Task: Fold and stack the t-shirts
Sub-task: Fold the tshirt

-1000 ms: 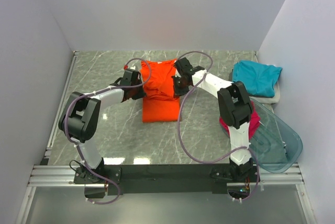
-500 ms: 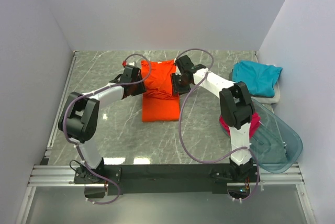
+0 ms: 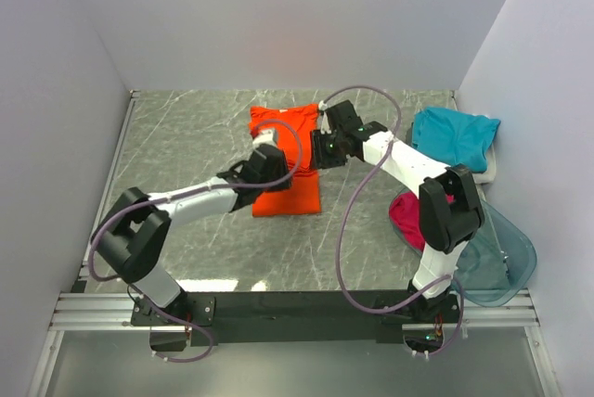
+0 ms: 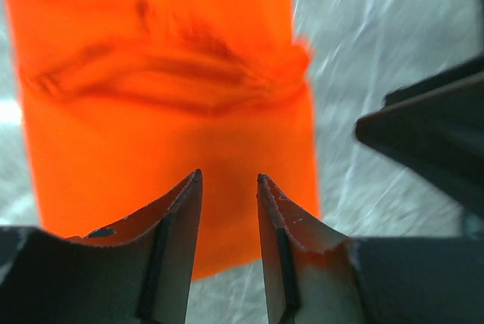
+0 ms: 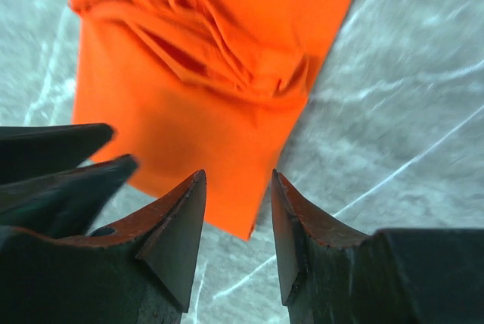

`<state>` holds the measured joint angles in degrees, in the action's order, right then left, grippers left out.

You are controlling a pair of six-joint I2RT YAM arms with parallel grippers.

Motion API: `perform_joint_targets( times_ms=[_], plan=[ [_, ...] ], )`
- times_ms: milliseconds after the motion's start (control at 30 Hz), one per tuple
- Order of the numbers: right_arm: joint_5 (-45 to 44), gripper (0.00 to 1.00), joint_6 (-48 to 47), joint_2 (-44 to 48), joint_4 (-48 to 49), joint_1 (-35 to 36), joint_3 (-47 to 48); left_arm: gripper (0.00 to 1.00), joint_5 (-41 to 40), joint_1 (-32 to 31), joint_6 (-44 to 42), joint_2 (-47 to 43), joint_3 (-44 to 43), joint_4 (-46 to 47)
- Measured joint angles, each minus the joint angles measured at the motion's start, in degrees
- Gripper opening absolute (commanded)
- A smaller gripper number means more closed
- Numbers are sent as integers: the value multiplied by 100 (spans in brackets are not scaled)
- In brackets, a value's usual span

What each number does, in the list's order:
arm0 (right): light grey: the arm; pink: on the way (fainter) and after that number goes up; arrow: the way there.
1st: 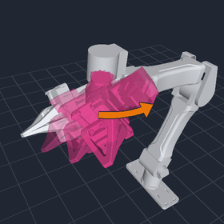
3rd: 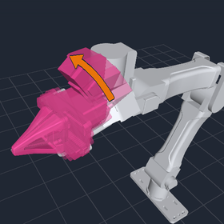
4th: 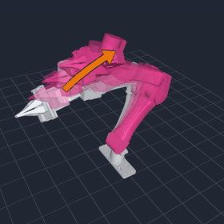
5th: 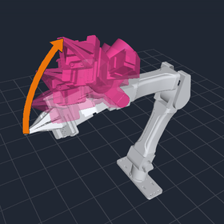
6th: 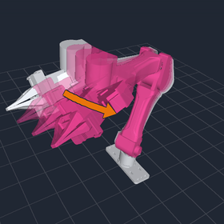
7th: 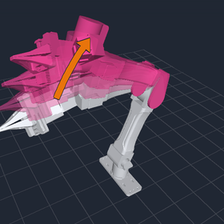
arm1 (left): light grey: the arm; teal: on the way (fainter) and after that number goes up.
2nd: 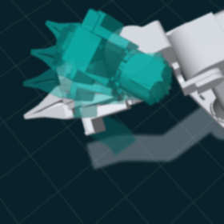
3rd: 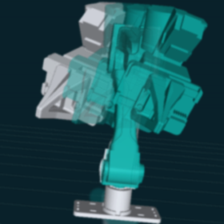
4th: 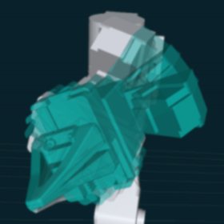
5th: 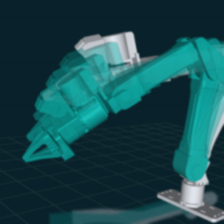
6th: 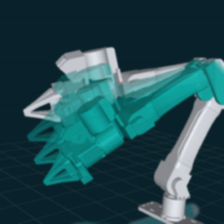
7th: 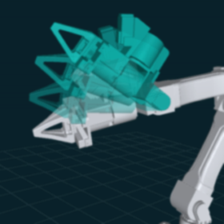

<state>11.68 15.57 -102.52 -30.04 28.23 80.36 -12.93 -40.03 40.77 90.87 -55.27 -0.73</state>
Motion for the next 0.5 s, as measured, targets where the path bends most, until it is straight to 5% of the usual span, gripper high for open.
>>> perform_joint_targets(
  times_ms=[500],
  plan=[
    [721, 45, 153, -422, 164, 127, -306, 39, -205, -658, 575, 647, 942, 1047]
  ],
)
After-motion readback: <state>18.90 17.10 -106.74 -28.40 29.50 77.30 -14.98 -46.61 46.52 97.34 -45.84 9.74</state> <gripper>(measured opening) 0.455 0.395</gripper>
